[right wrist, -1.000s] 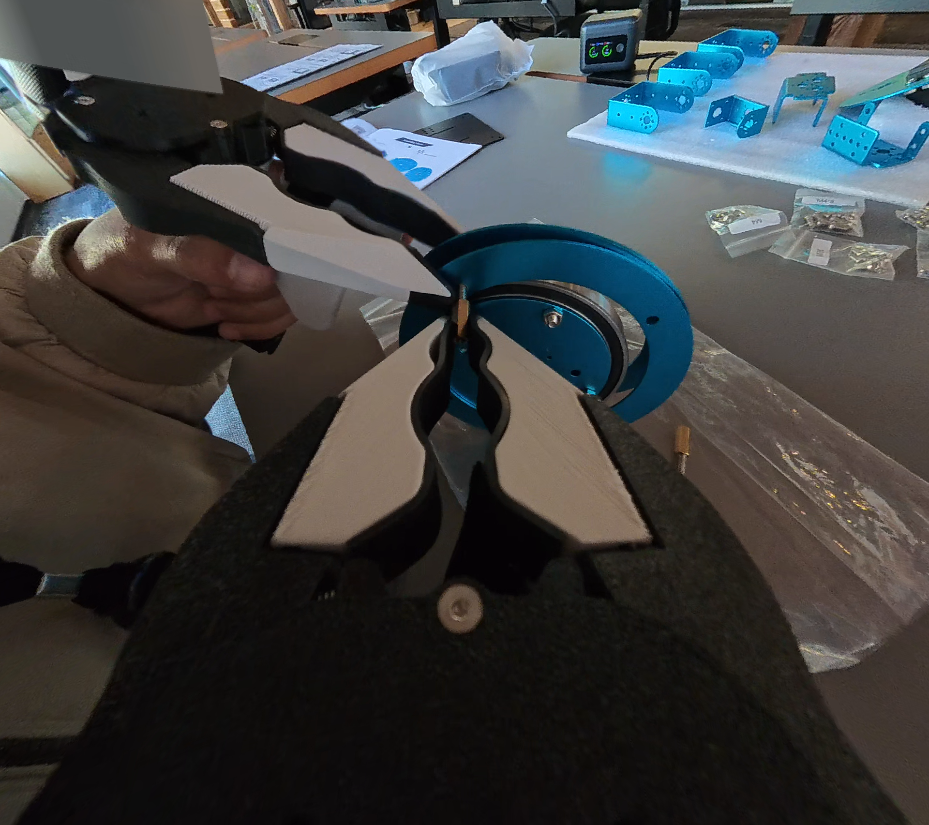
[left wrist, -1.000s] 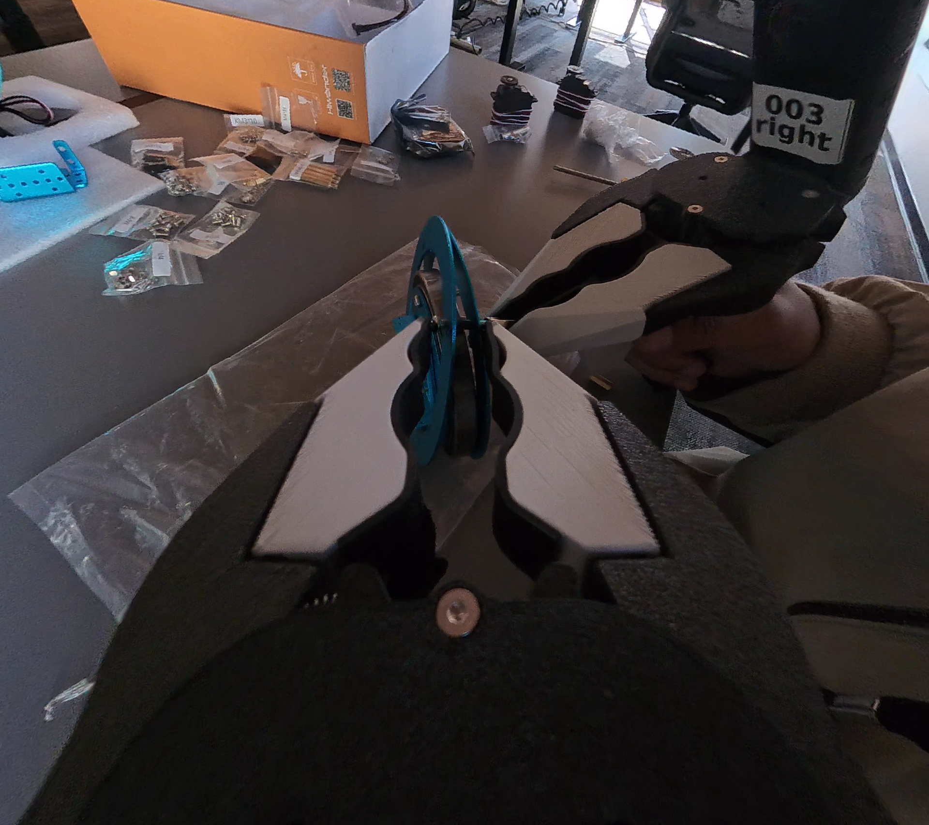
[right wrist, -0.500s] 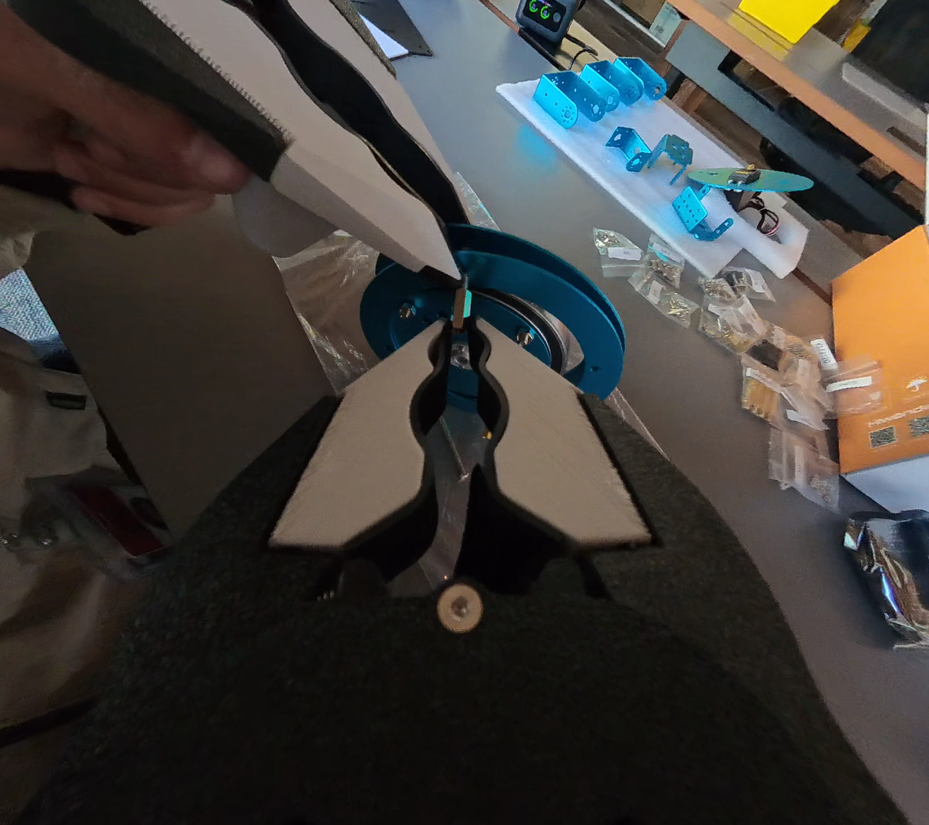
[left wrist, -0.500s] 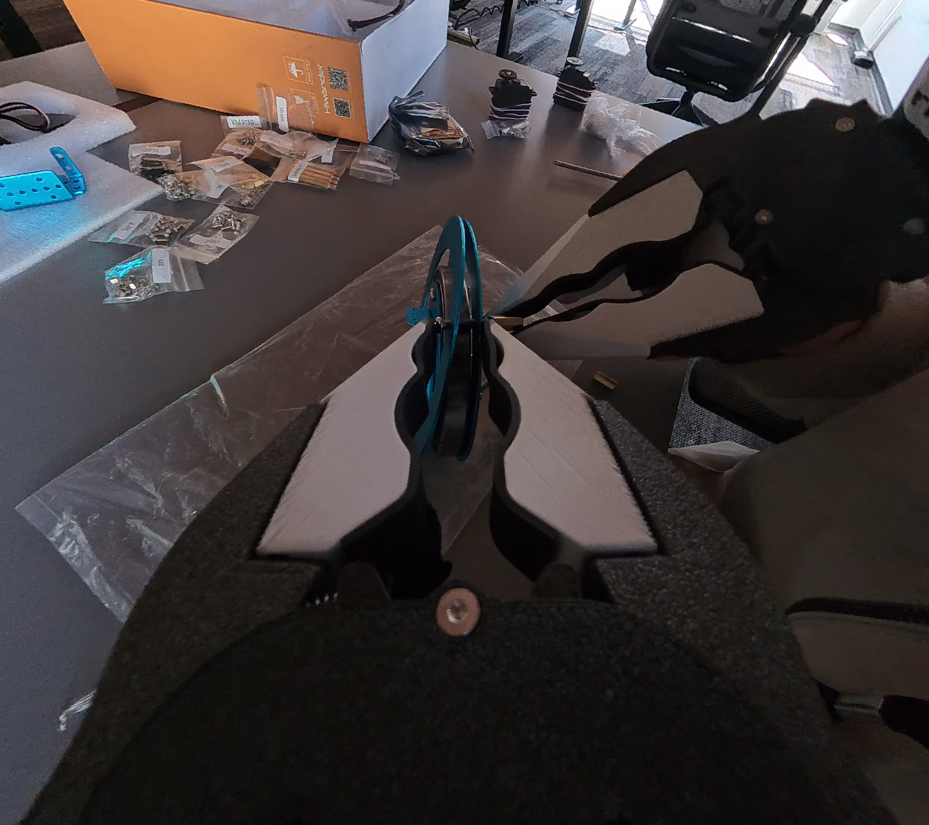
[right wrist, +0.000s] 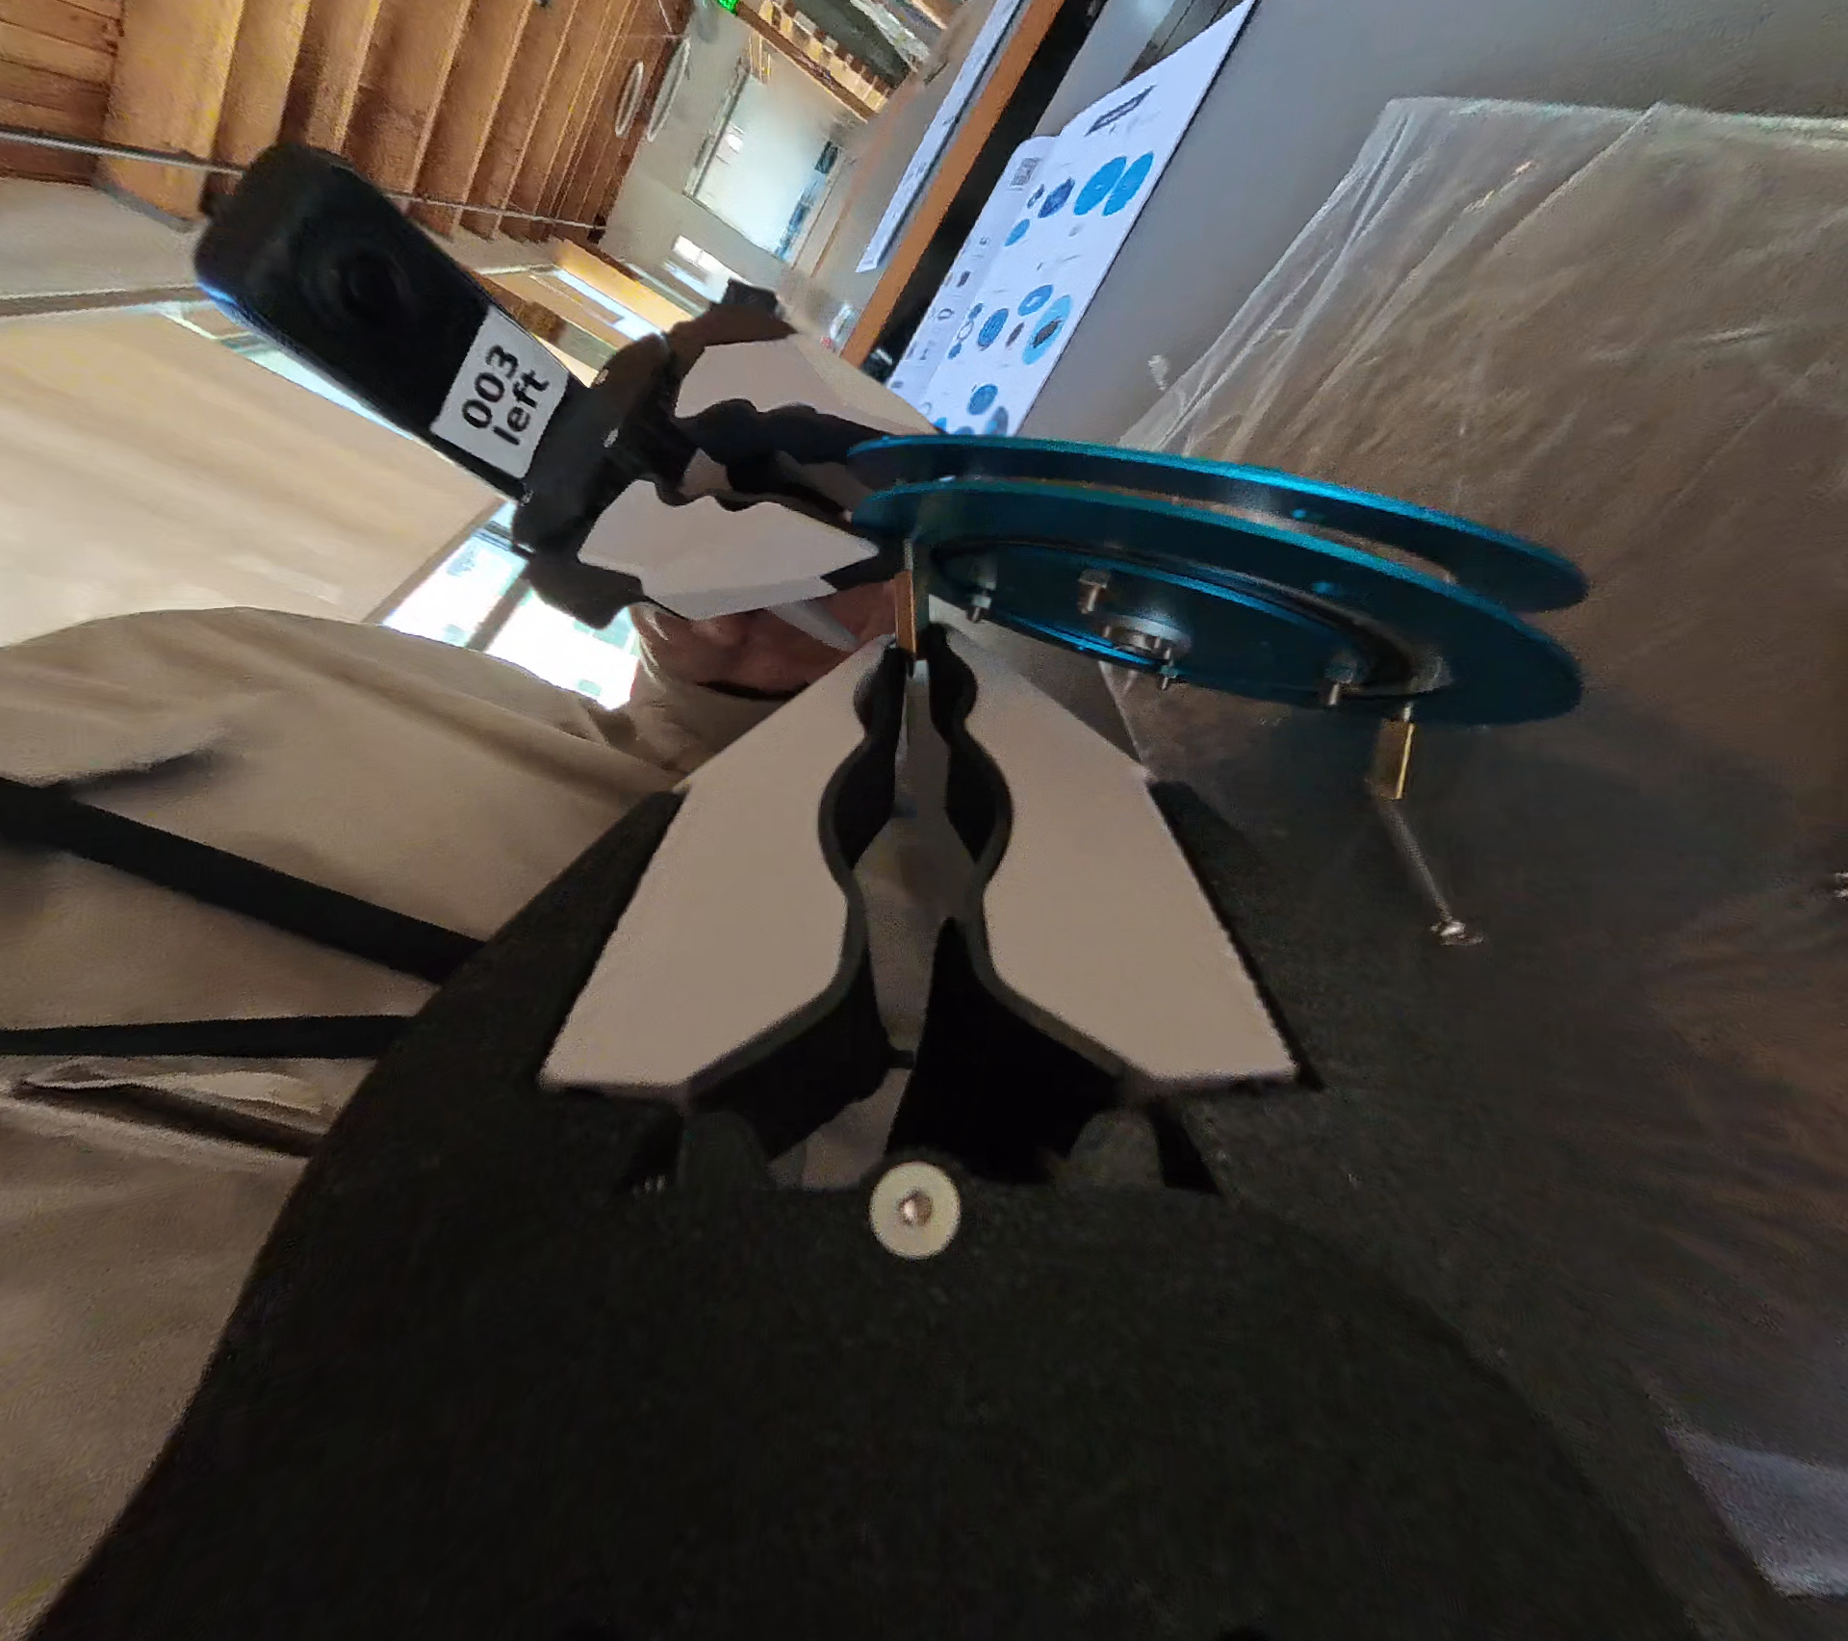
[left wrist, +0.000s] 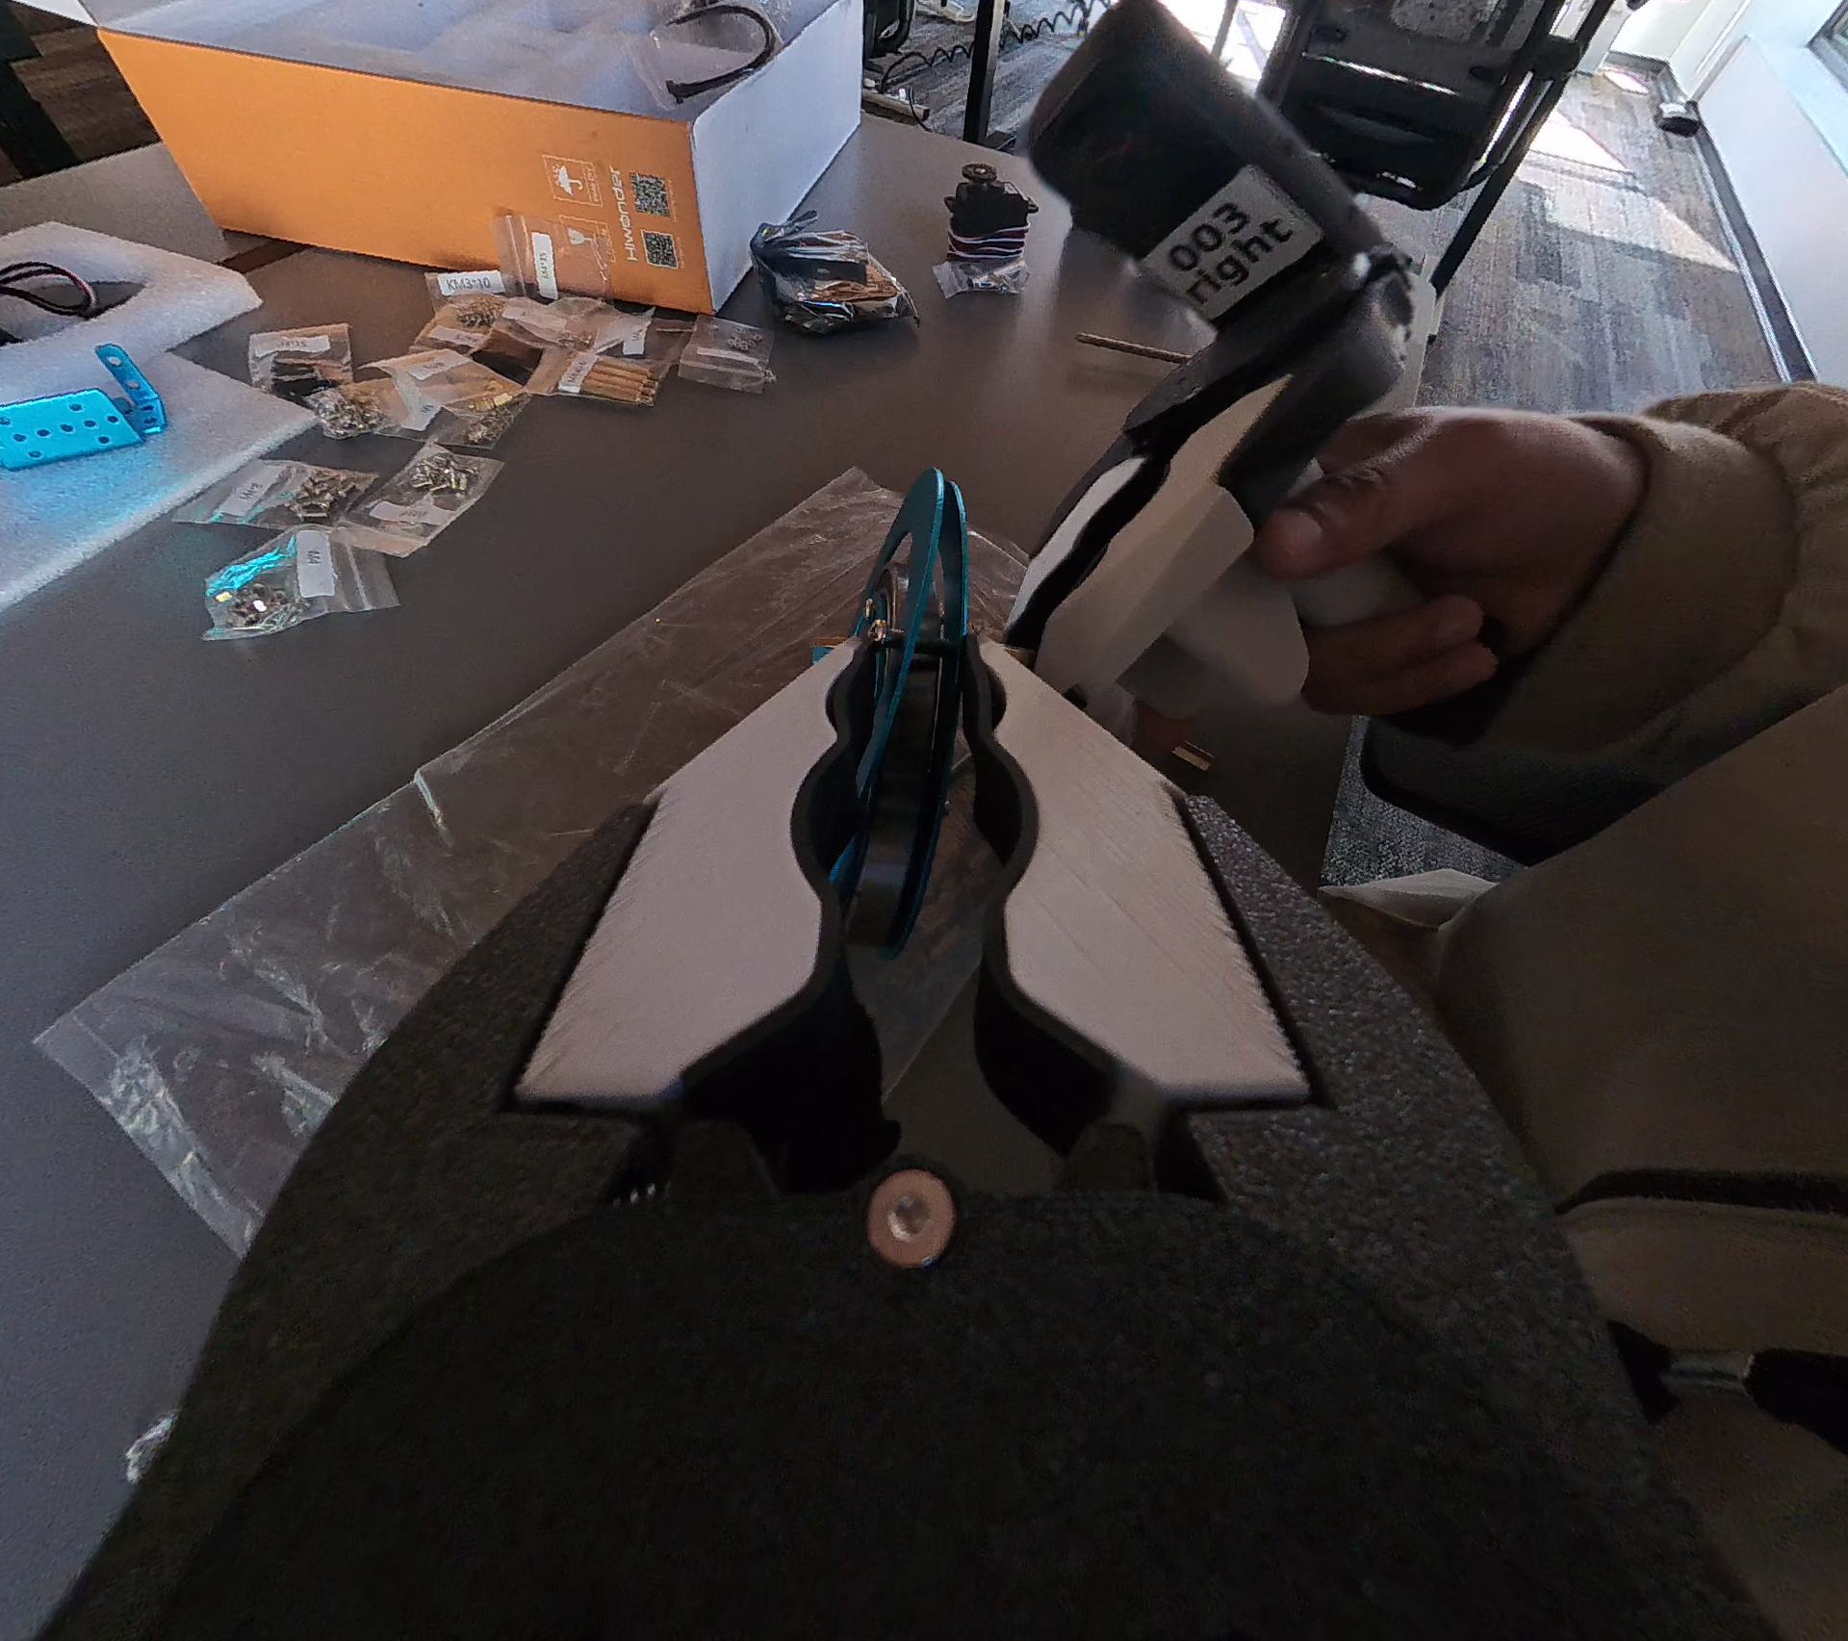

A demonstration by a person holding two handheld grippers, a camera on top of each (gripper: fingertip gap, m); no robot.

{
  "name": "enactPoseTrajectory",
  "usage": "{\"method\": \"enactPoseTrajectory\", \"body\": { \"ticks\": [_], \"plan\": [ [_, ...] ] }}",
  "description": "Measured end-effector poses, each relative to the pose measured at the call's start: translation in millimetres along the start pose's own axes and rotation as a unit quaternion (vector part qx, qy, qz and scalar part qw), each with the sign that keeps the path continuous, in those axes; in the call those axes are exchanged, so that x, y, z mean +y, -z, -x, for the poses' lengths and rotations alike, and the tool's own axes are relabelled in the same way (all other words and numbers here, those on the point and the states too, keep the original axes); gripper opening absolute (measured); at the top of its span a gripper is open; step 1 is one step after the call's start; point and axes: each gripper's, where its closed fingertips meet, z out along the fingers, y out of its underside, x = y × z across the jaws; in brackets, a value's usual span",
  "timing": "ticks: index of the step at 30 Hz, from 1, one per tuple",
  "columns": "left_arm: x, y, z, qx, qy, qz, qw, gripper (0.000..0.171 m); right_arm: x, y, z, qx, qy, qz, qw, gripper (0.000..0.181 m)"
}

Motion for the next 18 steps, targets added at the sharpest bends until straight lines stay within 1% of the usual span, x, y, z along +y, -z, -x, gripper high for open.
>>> {"method": "enactPoseTrajectory", "body": {
  "ticks": [1, 2, 3, 4, 6, 8, 9, 10, 11, 12, 13, 14, 15, 16, 18],
  "plan": [
    [0, 0, 0, 0.000, 0.001, 0.000, 1.000, 0.014, -1, 0, -1, 0.019, 0.033, -0.004, 0.999, 0.004],
    [0, 0, 0, 0.001, 0.003, -0.001, 1.000, 0.015, -1, 0, -4, 0.060, 0.091, -0.005, 0.994, 0.004],
    [0, 0, 1, 0.002, 0.005, 0.000, 1.000, 0.014, -3, 1, -6, 0.112, 0.165, -0.003, 0.980, 0.005],
    [0, 0, 1, 0.001, 0.008, -0.001, 1.000, 0.014, -5, 3, -9, 0.170, 0.246, -0.002, 0.954, 0.006],
    [0, 0, 2, 0.002, 0.010, -0.001, 1.000, 0.014, -11, 7, -12, 0.277, 0.384, 0.003, 0.881, 0.009],
    [0, 0, 2, 0.001, 0.011, -0.001, 1.000, 0.014, -14, 8, -12, 0.346, 0.473, 0.010, 0.810, 0.010],
    [0, 0, 2, 0.001, 0.011, -0.001, 1.000, 0.014, -13, 6, -13, 0.366, 0.497, 0.018, 0.786, 0.011],
    [0, 0, 2, 0.002, 0.011, -0.001, 1.000, 0.014, -13, 5, -15, 0.384, 0.510, 0.025, 0.769, 0.013],
    [0, 1, 2, 0.002, 0.011, -0.001, 1.000, 0.014, -15, 6, -15, 0.400, 0.519, 0.021, 0.755, 0.007],
    [1, 1, 3, 0.001, 0.010, -0.002, 1.000, 0.014, -17, 7, -15, 0.407, 0.524, 0.020, 0.748, 0.005],
    [1, 2, 3, 0.002, 0.010, -0.002, 1.000, 0.014, -16, 6, -16, 0.404, 0.512, 0.020, 0.758, 0.005],
    [1, 3, 3, 0.003, 0.010, -0.003, 1.000, 0.014, -15, 5, -15, 0.390, 0.489, 0.022, 0.780, 0.005],
    [2, 3, 4, 0.004, 0.009, -0.004, 1.000, 0.014, -14, 4, -15, 0.367, 0.458, 0.021, 0.810, 0.004],
    [2, 4, 4, 0.004, 0.008, -0.005, 1.000, 0.014, -12, 2, -14, 0.334, 0.417, 0.016, 0.845, 0.004],
    [3, 4, 3, 0.006, 0.006, -0.006, 1.000, 0.014, -8, -2, -11, 0.237, 0.297, -0.001, 0.925, 0.003]
  ]
}}
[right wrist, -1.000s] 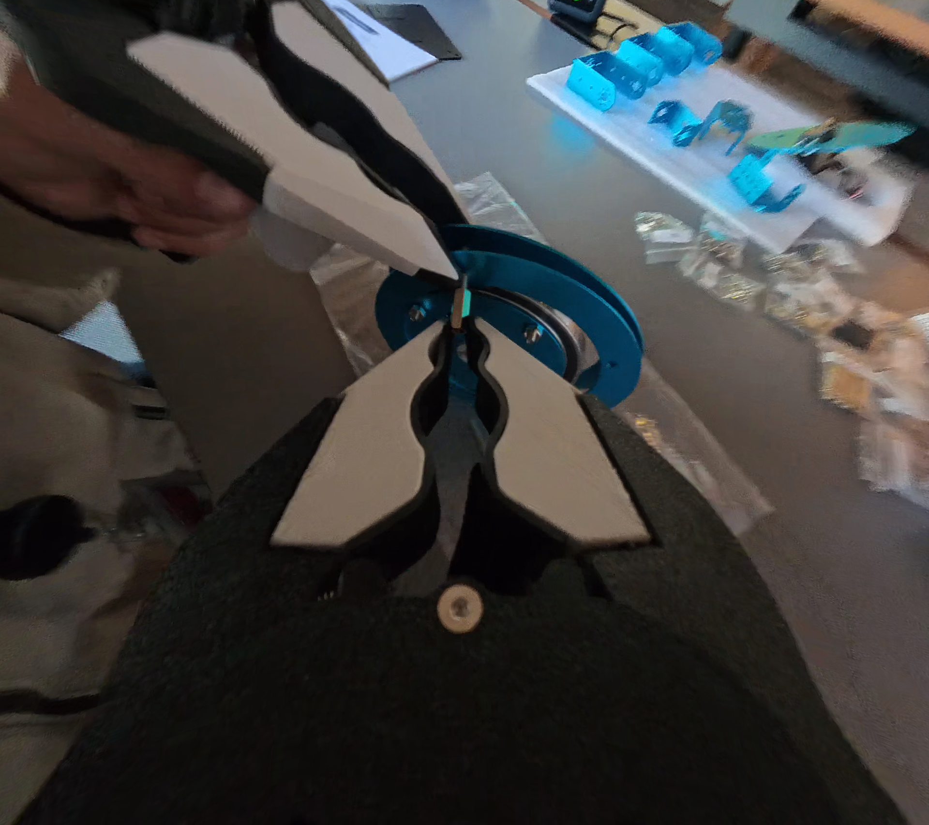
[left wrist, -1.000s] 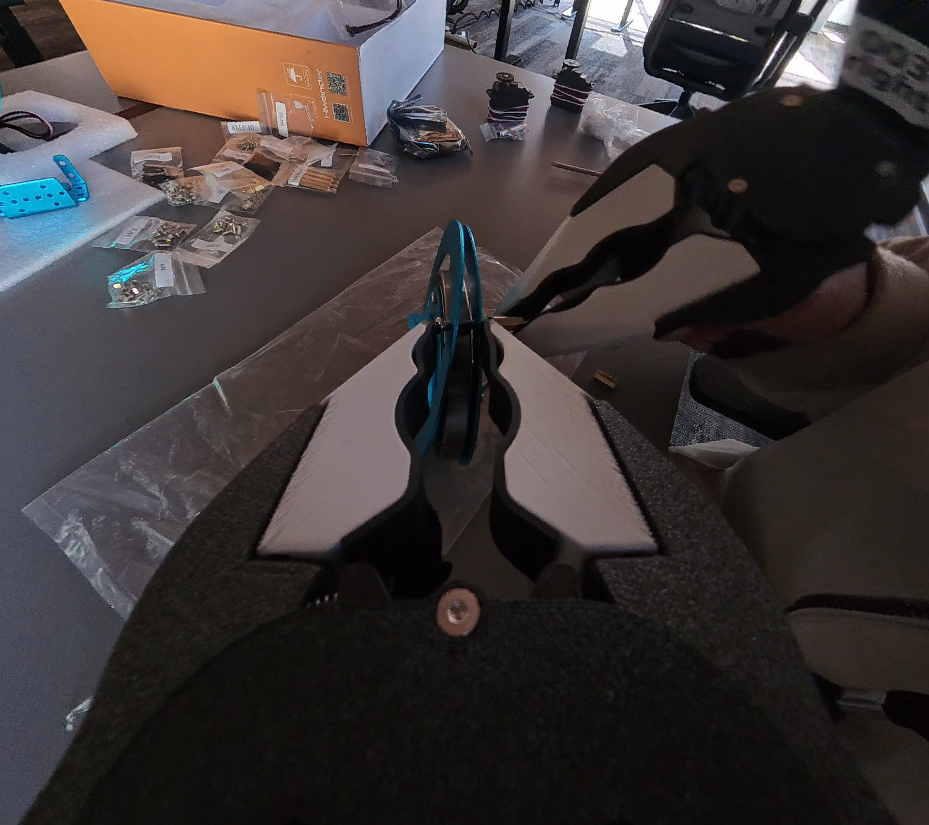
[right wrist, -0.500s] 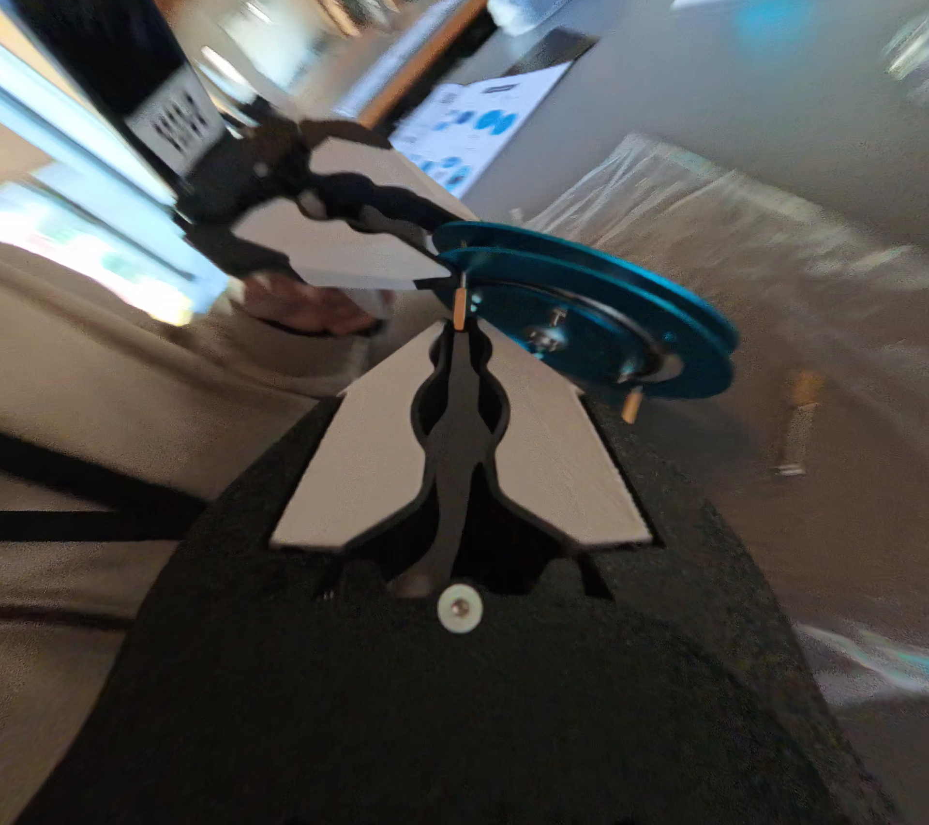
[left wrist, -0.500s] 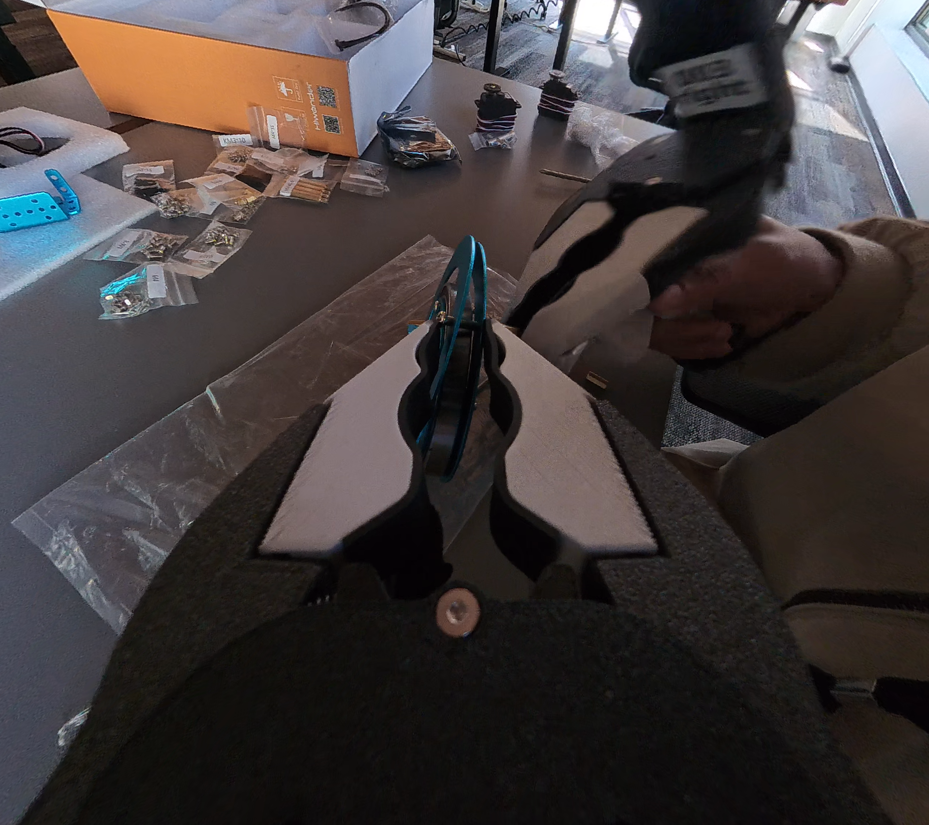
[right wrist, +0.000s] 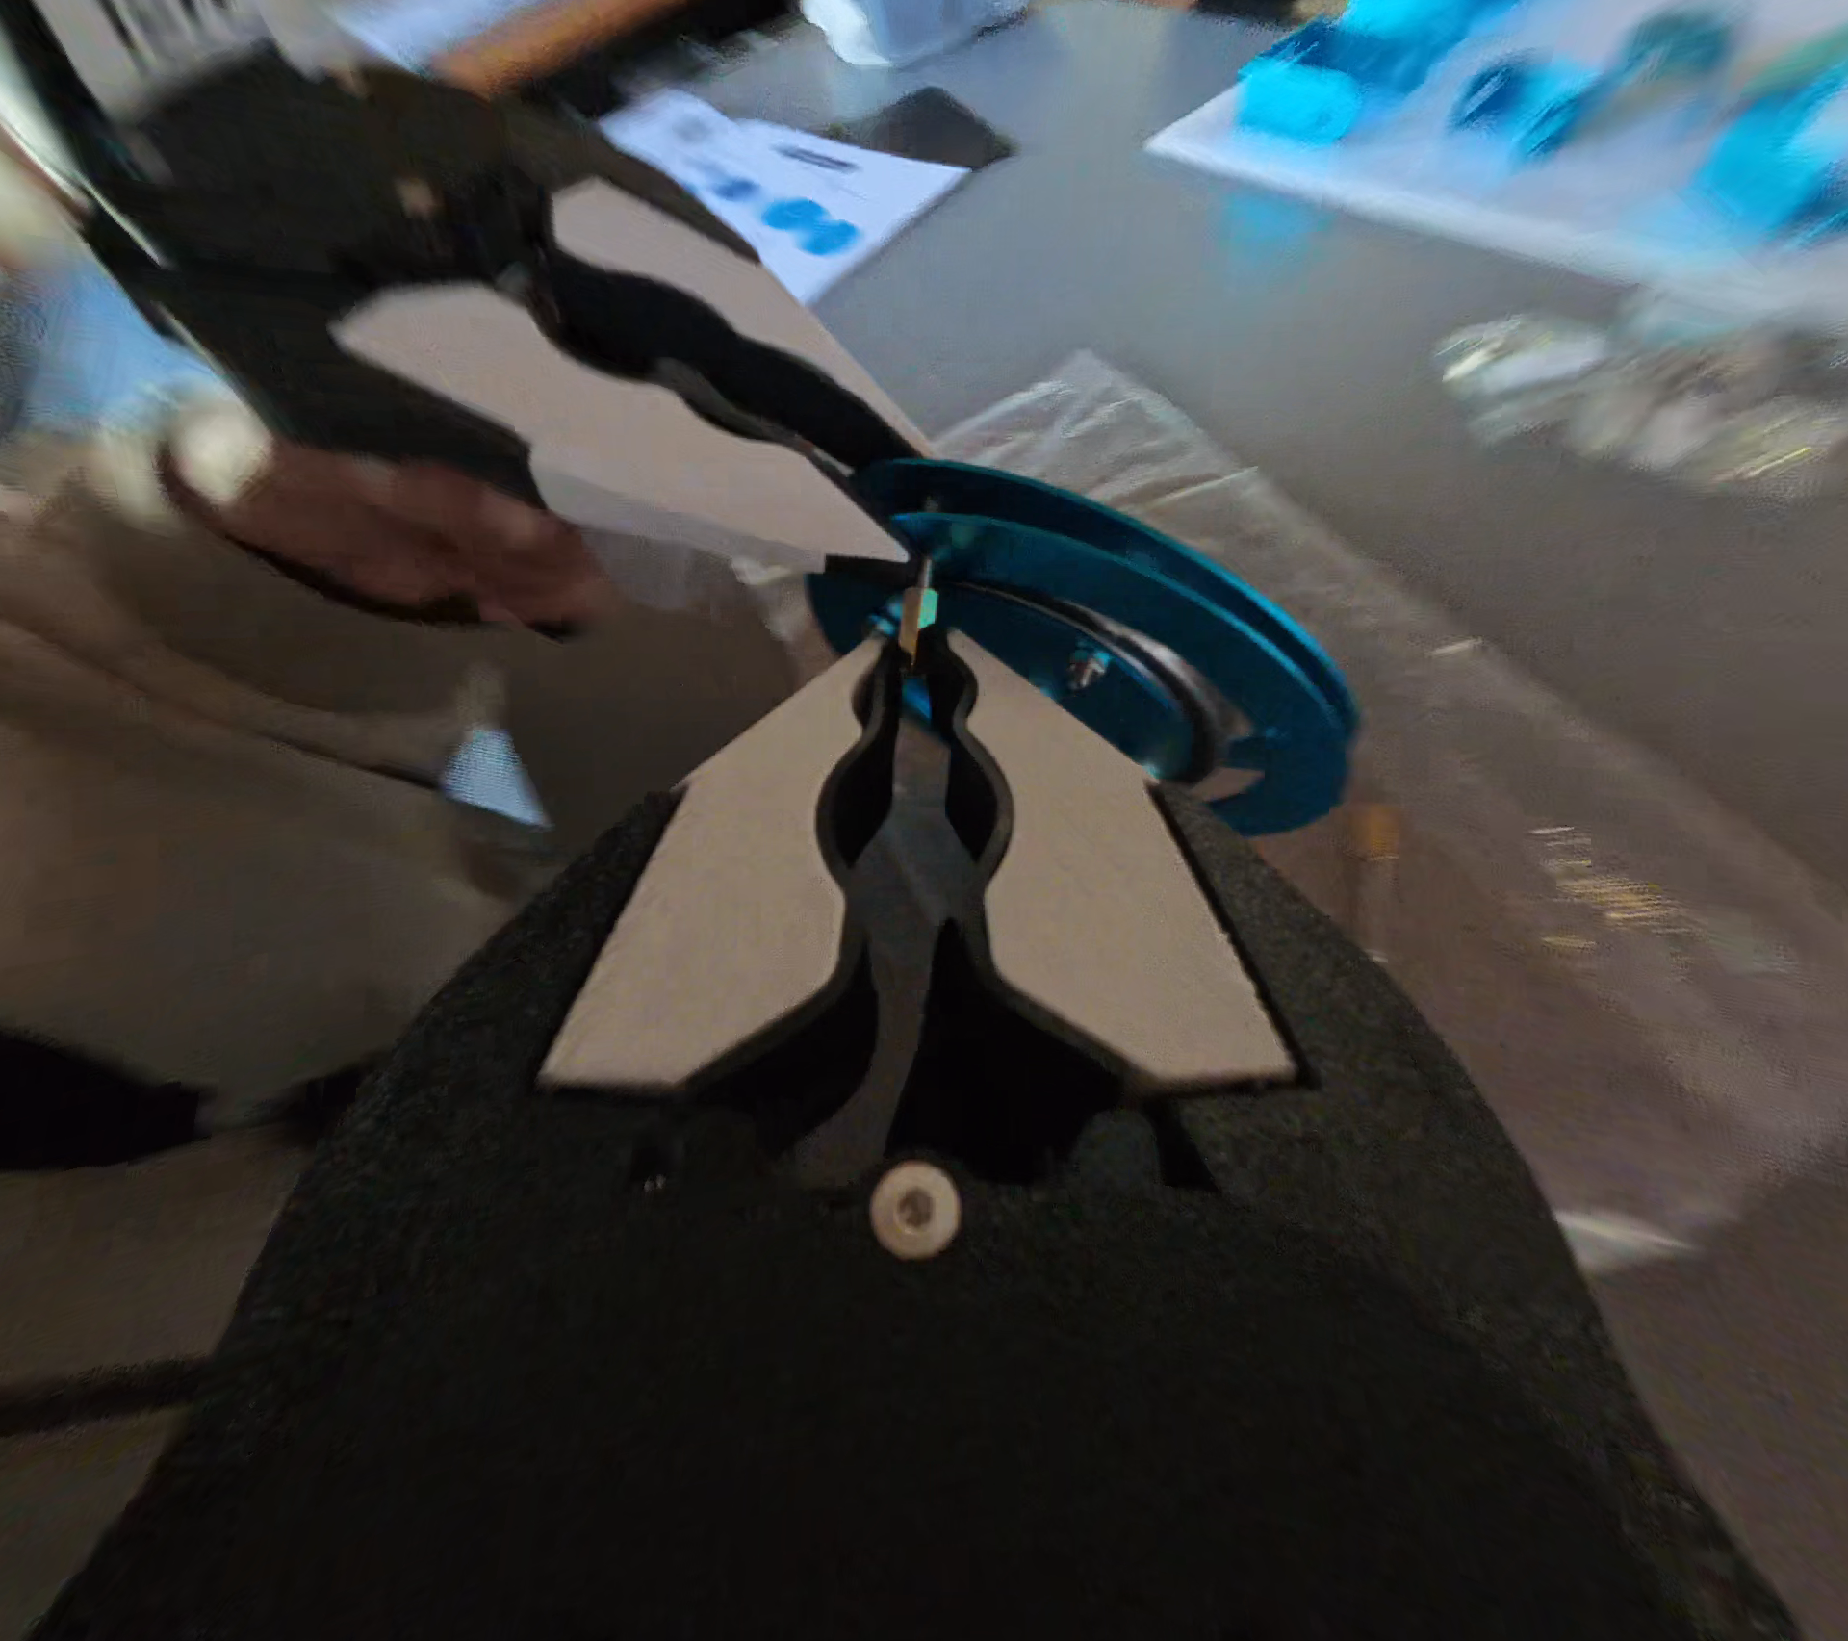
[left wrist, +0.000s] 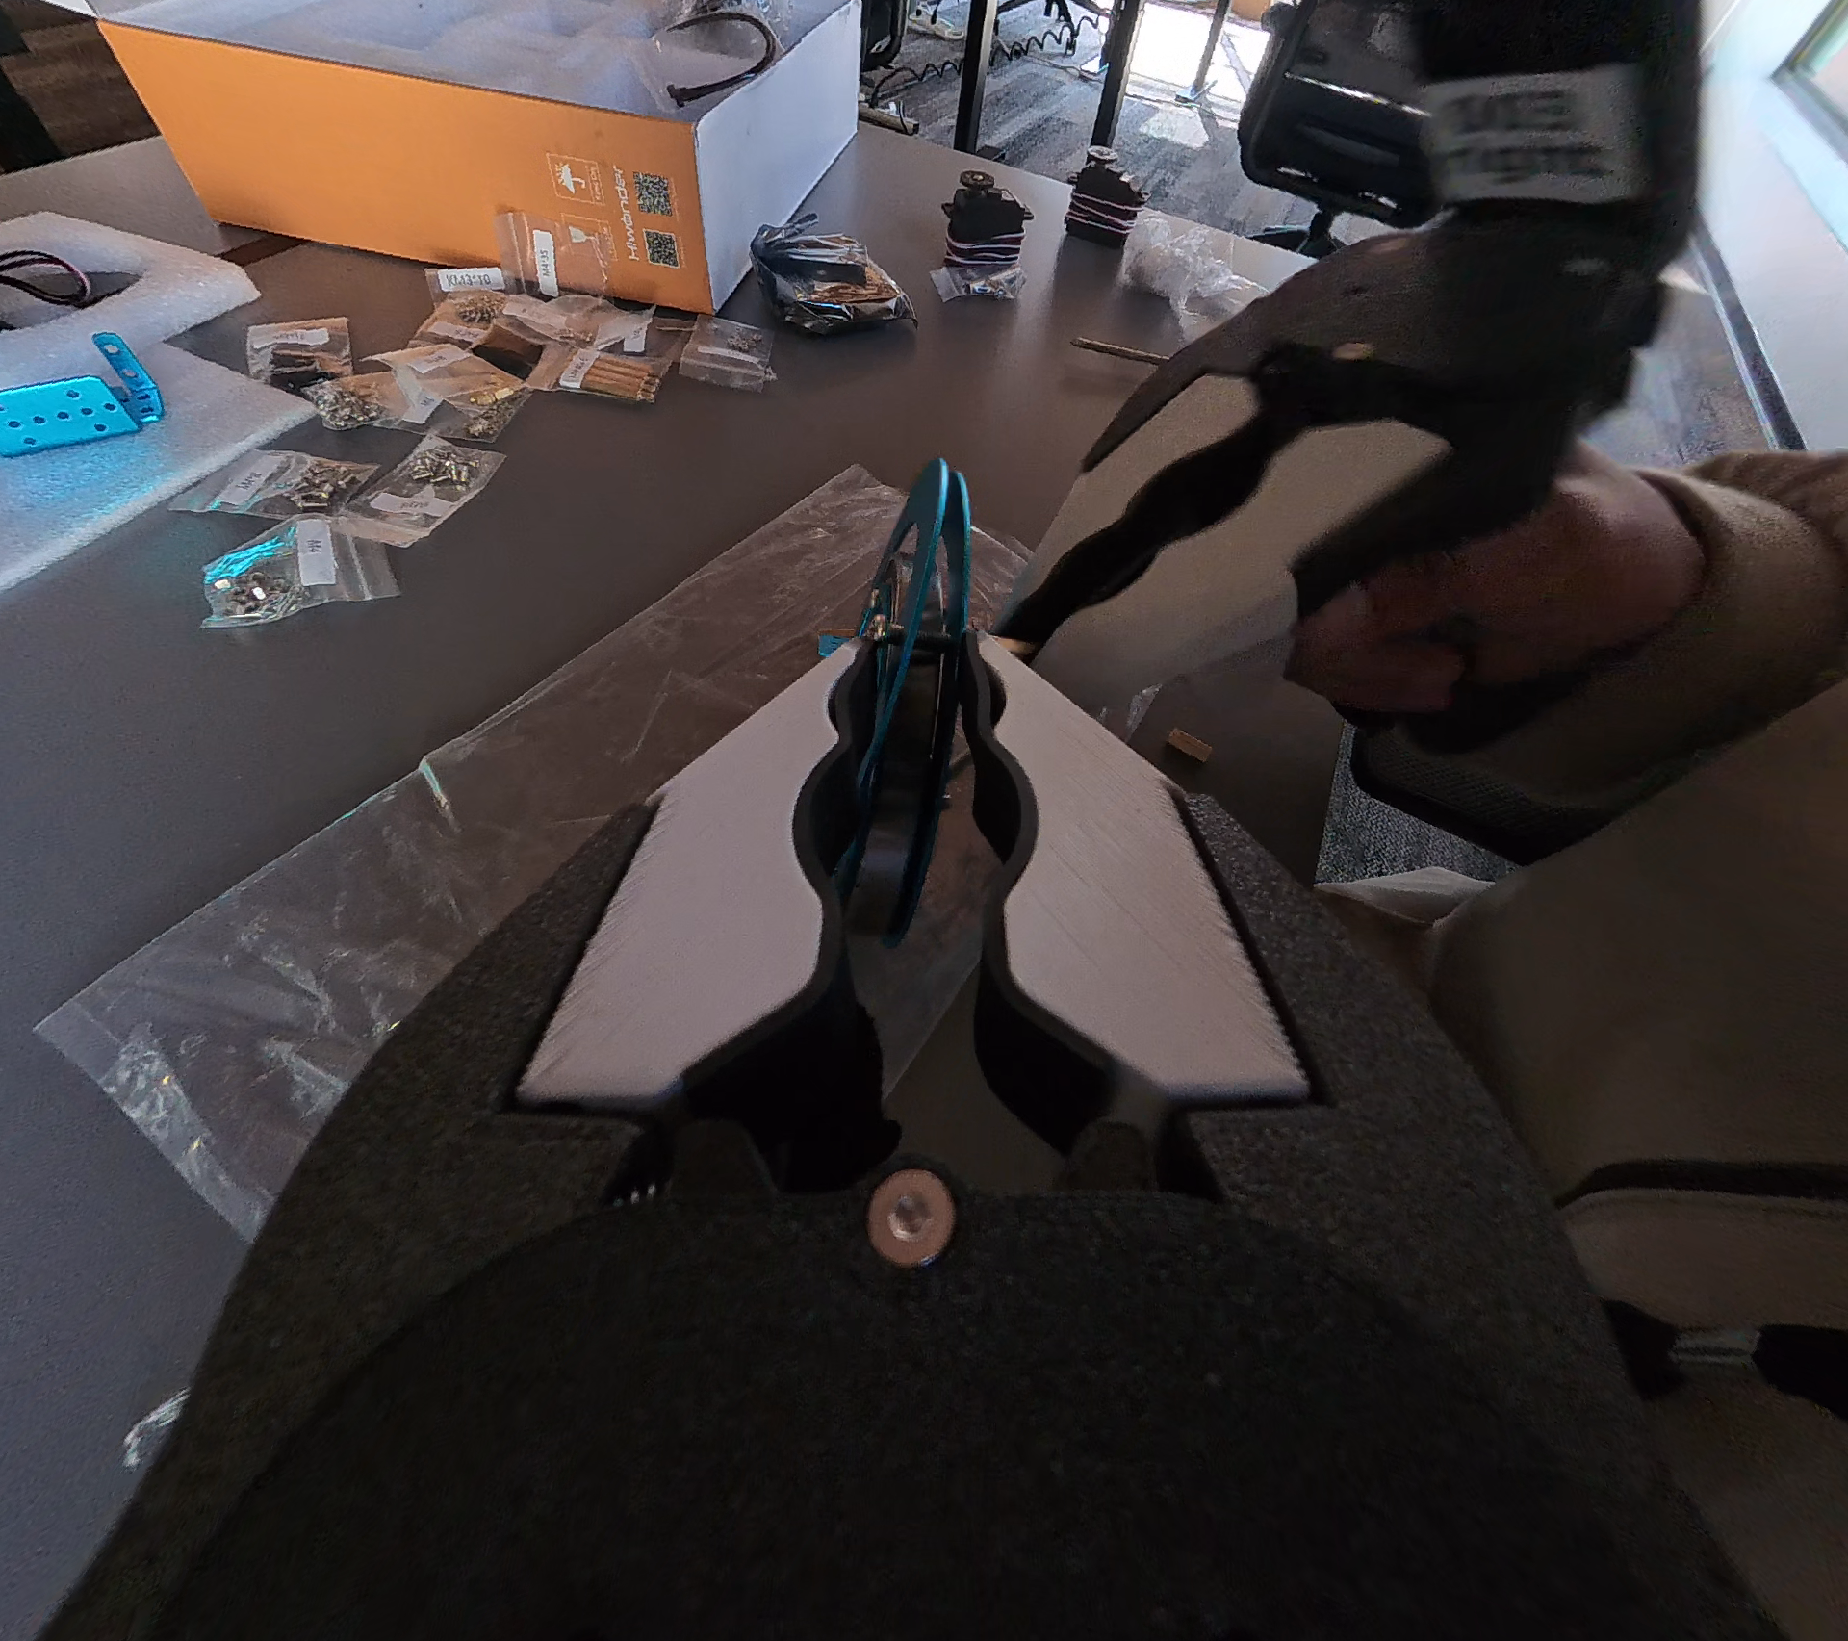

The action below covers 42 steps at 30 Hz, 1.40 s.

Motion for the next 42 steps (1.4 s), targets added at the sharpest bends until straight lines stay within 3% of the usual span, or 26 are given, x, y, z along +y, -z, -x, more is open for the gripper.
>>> {"method": "enactPoseTrajectory", "body": {
  "ticks": [2, 4, 6, 8, 13, 20, 25, 31, 37, 42],
  "plan": [
    [0, 1, -1, 0.002, -0.002, -0.002, 1.000, 0.013, 0, 0, 7, -0.115, -0.140, -0.011, 0.983, 0.004],
    [0, 1, -2, 0.006, -0.002, -0.003, 1.000, 0.012, -1, 0, 13, -0.209, -0.253, -0.012, 0.945, 0.003],
    [0, 1, -1, 0.001, -0.007, -0.004, 1.000, 0.012, -3, 1, 16, -0.264, -0.326, -0.016, 0.907, 0.004],
    [0, 1, -1, 0.001, -0.002, -0.006, 1.000, 0.012, -5, 1, 17, -0.283, -0.357, -0.024, 0.890, 0.004],
    [1, 0, -4, 0.010, -0.003, 0.004, 1.000, 0.012, -1, 1, 15, -0.207, -0.245, -0.028, 0.947, 0.004],
    [-6, 22, 6, 0.061, 0.026, -0.017, 0.998, 0.028, 1, 4, 9, -0.177, -0.176, -0.044, 0.967, 0.004],
    [-11, 26, 14, 0.138, -0.007, -0.005, 0.990, 0.027, 0, 11, 3, -0.199, -0.177, -0.038, 0.963, 0.004],
    [1, 5, -2, 0.218, -0.146, 0.015, 0.965, 0.014, 4, 14, 6, -0.226, -0.119, -0.005, 0.967, 0.004],
    [1, 10, -10, 0.311, -0.129, 0.029, 0.941, 0.015, 6, 15, 9, -0.258, -0.085, 0.018, 0.962, 0.004],
    [2, 14, -12, 0.347, -0.115, 0.031, 0.930, 0.022, 3, 14, 8, -0.280, -0.061, 0.041, 0.957, 0.003]
  ]
}}
